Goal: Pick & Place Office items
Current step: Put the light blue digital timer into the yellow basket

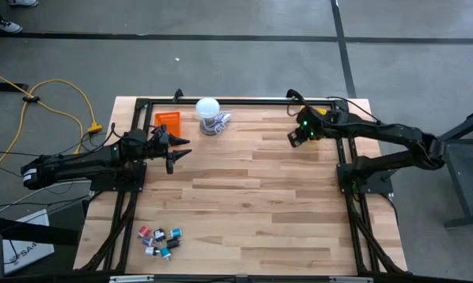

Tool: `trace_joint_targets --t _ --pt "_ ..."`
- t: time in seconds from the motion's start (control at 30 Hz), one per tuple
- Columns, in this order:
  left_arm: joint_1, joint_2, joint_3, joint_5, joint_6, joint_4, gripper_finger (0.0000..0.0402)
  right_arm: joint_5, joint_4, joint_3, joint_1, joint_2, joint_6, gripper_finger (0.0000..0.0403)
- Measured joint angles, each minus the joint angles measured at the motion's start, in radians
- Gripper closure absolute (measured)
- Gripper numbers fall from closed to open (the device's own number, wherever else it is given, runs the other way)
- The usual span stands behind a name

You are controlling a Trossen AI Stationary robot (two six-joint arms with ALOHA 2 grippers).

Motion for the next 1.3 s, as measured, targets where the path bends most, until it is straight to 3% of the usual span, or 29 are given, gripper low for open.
trace_joint_targets --t 0.23,0.47,1.3 --pt "0.0 0.0 0.0 0.0 0.0 0.0 0.0234 0.06 0.035 0.0 -0.161 0.0 -0.017 0.0258" --pt "0.0 0.0 0.0 0.0 0.0 0.0 0.0234 0.052 0.035 0.0 -0.259 0.012 -0.043 0.0258" --pt "0.0 0.0 0.0 0.0 0.0 0.0 0.0234 0.014 0.006 0.0 -0.288 0.255 -0.005 0.0243"
